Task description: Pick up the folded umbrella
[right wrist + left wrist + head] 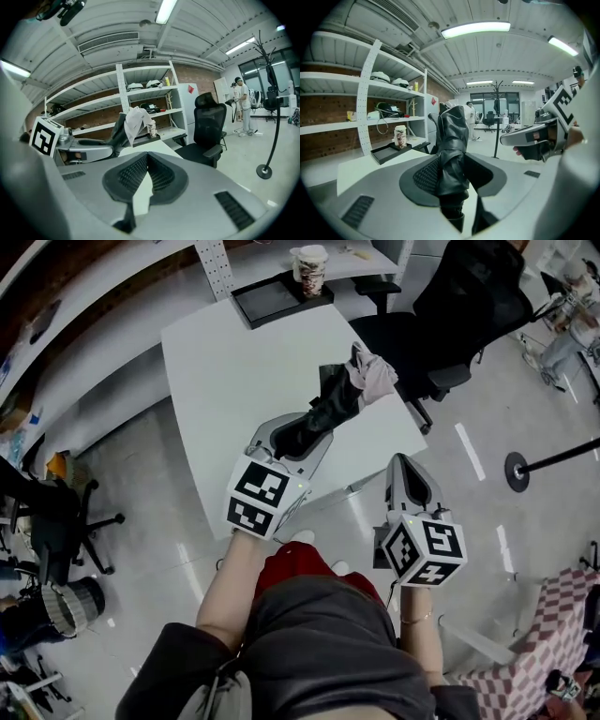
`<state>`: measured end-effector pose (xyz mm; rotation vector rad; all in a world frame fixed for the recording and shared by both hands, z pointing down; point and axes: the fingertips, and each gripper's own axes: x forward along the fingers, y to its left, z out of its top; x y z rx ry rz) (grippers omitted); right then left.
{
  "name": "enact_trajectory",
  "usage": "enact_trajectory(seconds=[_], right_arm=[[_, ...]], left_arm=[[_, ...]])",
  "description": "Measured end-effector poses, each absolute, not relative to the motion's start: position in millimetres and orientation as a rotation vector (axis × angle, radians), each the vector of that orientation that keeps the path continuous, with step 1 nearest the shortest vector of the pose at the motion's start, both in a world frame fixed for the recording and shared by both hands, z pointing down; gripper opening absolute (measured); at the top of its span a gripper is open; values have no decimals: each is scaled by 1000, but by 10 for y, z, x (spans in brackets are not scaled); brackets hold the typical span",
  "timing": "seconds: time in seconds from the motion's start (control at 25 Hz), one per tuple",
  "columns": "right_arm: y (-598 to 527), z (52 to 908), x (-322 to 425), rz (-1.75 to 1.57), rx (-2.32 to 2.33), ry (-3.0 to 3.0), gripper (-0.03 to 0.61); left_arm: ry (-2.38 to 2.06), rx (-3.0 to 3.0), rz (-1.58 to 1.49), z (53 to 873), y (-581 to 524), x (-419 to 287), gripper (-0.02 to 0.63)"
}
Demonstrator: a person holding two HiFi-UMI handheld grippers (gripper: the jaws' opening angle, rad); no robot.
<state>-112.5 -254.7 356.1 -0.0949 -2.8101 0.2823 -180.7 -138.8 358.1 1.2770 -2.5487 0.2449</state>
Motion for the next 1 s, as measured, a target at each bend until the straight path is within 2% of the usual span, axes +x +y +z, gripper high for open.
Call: enact_trajectory(seconds=[0.68, 1.0], right_arm=[[-2550, 3268, -520, 222, -331, -2901, 17], [-2524, 3244, -431, 209, -347, -2912, 17]], left_arm=[[-2680, 1110, 52, 3319, -1311, -913, 172], [-2681, 1072, -7, 3307, -1241, -703, 172]])
